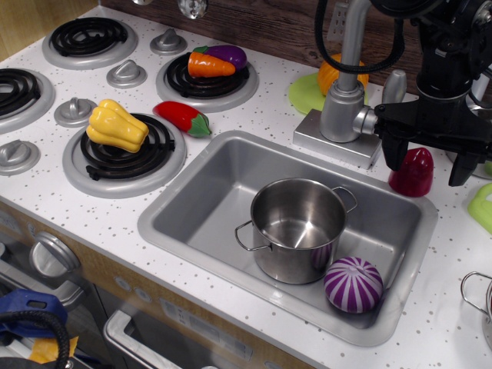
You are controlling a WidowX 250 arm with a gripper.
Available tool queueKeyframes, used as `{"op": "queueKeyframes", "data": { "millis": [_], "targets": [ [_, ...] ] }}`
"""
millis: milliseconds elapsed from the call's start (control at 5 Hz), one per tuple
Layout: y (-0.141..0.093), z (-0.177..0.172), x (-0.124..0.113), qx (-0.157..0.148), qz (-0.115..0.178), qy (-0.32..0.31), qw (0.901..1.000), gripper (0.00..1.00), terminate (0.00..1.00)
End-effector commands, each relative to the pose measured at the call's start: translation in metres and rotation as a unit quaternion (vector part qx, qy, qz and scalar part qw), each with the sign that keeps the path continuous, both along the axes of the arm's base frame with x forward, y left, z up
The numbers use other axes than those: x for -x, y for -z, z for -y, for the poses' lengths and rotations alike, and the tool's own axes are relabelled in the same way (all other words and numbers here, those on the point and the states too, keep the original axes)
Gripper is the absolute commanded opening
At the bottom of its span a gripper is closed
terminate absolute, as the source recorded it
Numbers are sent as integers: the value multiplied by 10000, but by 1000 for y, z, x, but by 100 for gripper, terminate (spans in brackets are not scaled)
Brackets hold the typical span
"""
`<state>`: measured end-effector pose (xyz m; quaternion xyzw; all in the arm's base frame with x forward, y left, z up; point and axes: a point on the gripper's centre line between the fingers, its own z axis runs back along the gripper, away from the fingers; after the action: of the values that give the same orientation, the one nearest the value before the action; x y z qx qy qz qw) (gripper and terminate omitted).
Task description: Put sweet potato in pot which is in sink
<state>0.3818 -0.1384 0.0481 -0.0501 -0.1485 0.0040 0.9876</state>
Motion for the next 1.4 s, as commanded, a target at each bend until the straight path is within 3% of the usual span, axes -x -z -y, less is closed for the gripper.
{"op": "queueKeyframes", "data": {
  "millis": [0,600,1200],
  "targets": [
    [0,0,0,0,0,0,10000,100,0],
    [7,-10,-20,13,425,133,9990,100,0],
    [14,-8,-32,-213,851,292,9957,100,0]
  ]
}}
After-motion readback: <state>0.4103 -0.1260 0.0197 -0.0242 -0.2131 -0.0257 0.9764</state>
